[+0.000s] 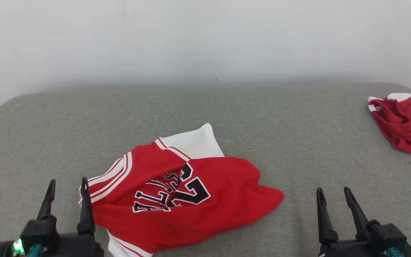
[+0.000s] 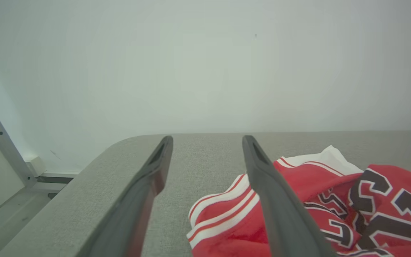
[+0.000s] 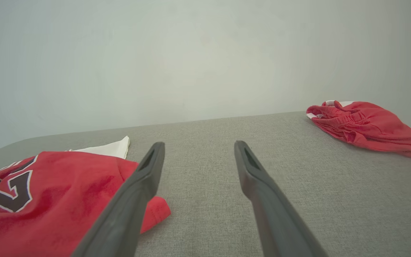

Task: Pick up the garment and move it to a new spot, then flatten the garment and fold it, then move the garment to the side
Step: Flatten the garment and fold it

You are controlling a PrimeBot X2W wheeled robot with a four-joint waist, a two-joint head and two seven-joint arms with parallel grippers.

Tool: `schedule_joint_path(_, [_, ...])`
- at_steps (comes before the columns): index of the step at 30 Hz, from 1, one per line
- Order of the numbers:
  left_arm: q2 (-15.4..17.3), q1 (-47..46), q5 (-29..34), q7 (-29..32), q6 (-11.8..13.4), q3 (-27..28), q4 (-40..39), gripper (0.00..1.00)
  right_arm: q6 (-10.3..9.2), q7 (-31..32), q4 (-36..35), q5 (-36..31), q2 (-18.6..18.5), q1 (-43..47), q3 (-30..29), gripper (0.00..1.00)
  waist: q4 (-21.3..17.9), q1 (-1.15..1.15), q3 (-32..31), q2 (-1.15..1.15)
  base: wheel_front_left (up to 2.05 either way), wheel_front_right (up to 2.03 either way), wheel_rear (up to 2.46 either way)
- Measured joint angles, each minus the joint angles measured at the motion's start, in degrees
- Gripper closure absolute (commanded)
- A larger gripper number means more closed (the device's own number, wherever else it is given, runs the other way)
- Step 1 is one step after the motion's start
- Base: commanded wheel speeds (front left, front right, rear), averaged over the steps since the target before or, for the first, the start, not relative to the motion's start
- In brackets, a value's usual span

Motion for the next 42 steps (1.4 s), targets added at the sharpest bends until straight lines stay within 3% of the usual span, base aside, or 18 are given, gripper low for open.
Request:
schedule_joint_path(11, [-0.7, 8.8, 2.7, 0.0, -1.3, 1.3, -7.6, 0.00, 0.00, 0.0, 2.1, -0.4, 0.0, 0.9, 0.5, 0.00, 4.6, 0.01, -1.6, 0.00, 0.00, 0.00, 0.00])
schedule_joint_path(15, [-1.3, 11.7, 3.6, 0.0, -1.3, 1.7, -8.5, 0.00, 0.00, 0.0, 6.0, -0.8, -0.2, 0.5, 2.2, 0.00, 5.9, 0.00, -1.9, 0.00, 0.00, 0.00, 0.00])
schedule_joint_path(26, [-3.8, 11.7, 4.4, 0.0, -2.0, 1.9, -8.2, 0.00, 0.01, 3.6, 19.3, -0.5, -5.5, -10.3, 6.2, 0.00, 8.0, 0.01, -0.5, 0.00, 0.00, 0.00, 0.00])
schedule_joint_path(35, [-4.8, 9.5, 5.0, 0.0, -3.8, 2.2, -6.4, 0.00, 0.00, 6.4, 32.1, 3.9, -8.3, -16.1, 11.2, 0.00, 9.3, 0.02, 1.2, 0.00, 0.00, 0.00, 0.00])
schedule_joint_path(36, [-4.9, 9.4, 5.1, 0.0, -3.8, 2.4, -6.2, 0.00, 0.00, 6.2, 33.0, 4.8, -8.3, -16.4, 11.6, 0.25, 9.4, 0.01, 1.3, 0.00, 0.00, 0.00, 0.00])
schedule_joint_path(37, [-5.0, 9.4, 5.1, 0.0, -3.8, 2.5, -6.0, 0.00, 0.00, 6.0, 33.9, 5.4, -8.3, -16.7, 12.2, 0.78, 9.5, 0.01, 1.4, 0.00, 0.00, 0.00, 0.00])
schedule_joint_path(38, [-5.2, 9.4, 5.2, 0.0, -3.9, 2.6, -5.9, 0.00, 0.01, 6.0, 34.6, 6.1, -8.3, -17.0, 13.0, 1.00, 9.6, 0.01, 1.5, 0.00, 0.00, 0.00, 0.00])
schedule_joint_path(42, [-5.6, 9.5, 5.3, 0.0, -4.2, 3.5, -5.4, 0.00, 0.01, 4.8, 36.2, 8.1, -8.3, -18.1, 15.0, 1.00, 9.0, 0.01, 1.4, 0.00, 0.00, 0.00, 0.00])
